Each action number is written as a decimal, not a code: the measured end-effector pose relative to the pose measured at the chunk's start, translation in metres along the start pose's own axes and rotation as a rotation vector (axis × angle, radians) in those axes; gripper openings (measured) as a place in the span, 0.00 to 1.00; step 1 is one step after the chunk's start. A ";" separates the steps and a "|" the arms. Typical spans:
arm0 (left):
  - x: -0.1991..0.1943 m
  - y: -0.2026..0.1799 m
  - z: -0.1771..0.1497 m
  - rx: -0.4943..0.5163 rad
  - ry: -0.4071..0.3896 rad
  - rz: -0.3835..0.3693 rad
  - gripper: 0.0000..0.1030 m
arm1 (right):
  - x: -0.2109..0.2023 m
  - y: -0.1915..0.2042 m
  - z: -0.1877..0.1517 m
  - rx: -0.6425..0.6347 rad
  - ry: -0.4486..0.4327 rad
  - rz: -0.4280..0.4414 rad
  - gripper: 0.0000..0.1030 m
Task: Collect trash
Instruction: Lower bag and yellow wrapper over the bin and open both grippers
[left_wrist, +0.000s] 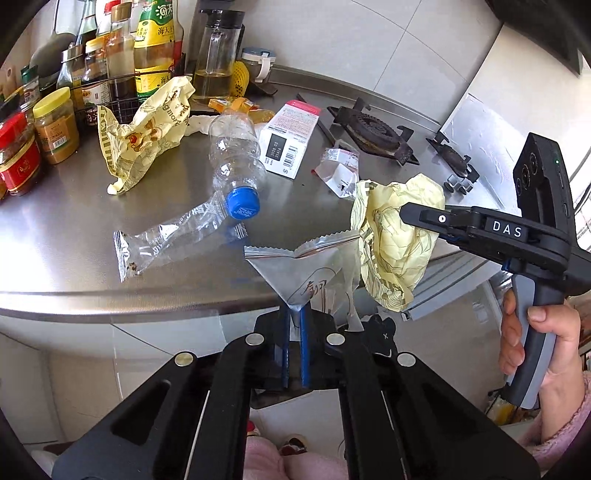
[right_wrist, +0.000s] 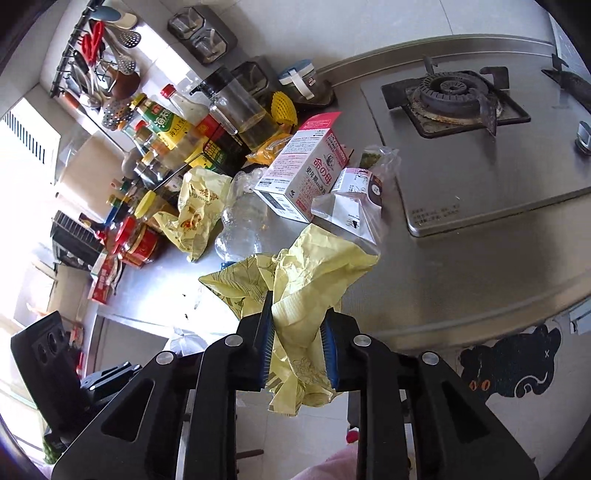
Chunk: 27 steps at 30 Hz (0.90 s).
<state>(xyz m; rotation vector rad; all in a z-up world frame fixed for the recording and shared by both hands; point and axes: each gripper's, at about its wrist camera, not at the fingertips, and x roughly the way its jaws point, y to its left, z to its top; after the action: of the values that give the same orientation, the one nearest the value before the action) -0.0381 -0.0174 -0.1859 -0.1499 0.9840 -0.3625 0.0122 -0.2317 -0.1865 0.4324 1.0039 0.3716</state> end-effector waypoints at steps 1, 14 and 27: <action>-0.001 -0.004 -0.006 0.001 0.008 -0.001 0.03 | -0.005 -0.002 -0.007 0.002 0.000 -0.003 0.23; 0.043 -0.036 -0.108 -0.017 0.187 0.005 0.03 | -0.005 -0.055 -0.101 0.065 0.112 -0.057 0.23; 0.179 0.006 -0.180 -0.124 0.339 0.063 0.03 | 0.130 -0.125 -0.168 0.131 0.263 -0.177 0.23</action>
<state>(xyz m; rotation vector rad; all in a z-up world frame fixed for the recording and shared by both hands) -0.0976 -0.0707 -0.4272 -0.1724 1.3445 -0.2731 -0.0578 -0.2453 -0.4226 0.4159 1.3178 0.2067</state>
